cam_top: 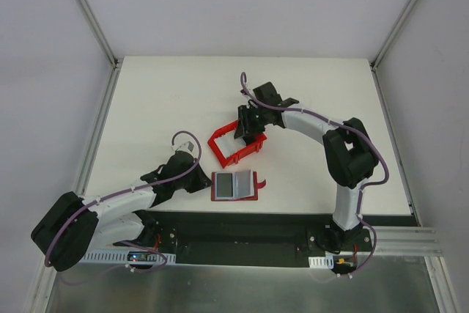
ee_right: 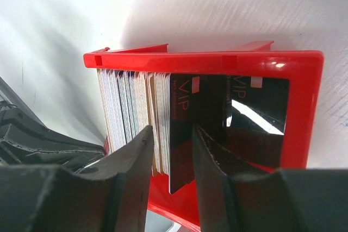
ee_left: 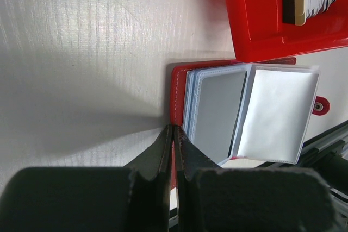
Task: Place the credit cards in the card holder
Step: Pick up the credit card from the storage box.
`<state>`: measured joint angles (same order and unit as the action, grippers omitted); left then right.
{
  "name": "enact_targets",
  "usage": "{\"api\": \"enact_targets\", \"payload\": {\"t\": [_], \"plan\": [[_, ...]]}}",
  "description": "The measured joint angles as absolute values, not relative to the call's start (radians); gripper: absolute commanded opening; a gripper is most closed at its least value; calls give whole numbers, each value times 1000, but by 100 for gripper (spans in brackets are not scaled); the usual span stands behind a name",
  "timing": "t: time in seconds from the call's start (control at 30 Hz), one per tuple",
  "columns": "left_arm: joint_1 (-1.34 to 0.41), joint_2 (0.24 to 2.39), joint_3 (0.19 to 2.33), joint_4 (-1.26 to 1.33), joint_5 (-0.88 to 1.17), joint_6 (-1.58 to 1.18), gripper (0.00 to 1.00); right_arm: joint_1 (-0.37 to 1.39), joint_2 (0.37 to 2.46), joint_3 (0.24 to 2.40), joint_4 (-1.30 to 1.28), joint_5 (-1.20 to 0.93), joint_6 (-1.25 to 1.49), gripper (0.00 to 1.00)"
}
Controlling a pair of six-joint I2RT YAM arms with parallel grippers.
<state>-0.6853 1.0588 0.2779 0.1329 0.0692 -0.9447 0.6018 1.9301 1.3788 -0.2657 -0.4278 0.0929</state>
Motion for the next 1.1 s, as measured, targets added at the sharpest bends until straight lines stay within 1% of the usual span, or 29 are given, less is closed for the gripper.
{"api": "enact_targets", "payload": {"t": [0.1,0.17,0.23,0.27,0.3,0.33,0.37,0.4,0.43,0.6,0.73,0.77,0.8,0.83,0.87,1.0,1.03,1.1], "plan": [[-685,1061,279,133,69,-942,0,602,1930,1379,-265,-428,96,40],[-685,1061,279,133,69,-942,0,602,1930,1379,-265,-428,96,33],[-685,1061,279,133,69,-942,0,602,1930,1379,-266,-427,96,31],[-685,1061,280,133,69,-941,0,601,1930,1379,-265,-428,97,25],[-685,1061,280,133,70,-941,0,600,1930,1379,-265,-428,97,21],[-685,1061,280,133,69,-941,0,599,1930,1379,-265,-428,95,21],[-685,1061,280,133,69,-941,0,599,1930,1379,-266,-426,95,18],[-685,1063,280,134,70,-941,0,598,1930,1379,-265,-427,97,12],[-685,1066,280,134,70,-941,0,598,1930,1379,-265,-427,96,11],[-685,1078,284,136,70,-939,0,589,1930,1379,-265,-427,94,8],[-685,1081,286,137,70,-937,0,591,1929,1379,-266,-427,92,8],[-685,1081,286,137,70,-935,0,591,1929,1379,-266,-426,91,7],[-685,1081,286,137,70,-935,0,591,1929,1379,-268,-423,88,3],[-685,1081,286,137,70,-934,0,592,1929,1379,-271,-416,85,1],[-685,1081,286,137,70,-935,0,592,1929,1379,-275,-403,80,0],[-685,1081,286,137,70,-934,0,593,1919,1379,-297,-366,62,1],[-685,1082,286,137,70,-934,0,593,1915,1379,-301,-363,58,6],[-685,1085,286,138,70,-934,0,594,1911,1381,-303,-364,53,10]]}}
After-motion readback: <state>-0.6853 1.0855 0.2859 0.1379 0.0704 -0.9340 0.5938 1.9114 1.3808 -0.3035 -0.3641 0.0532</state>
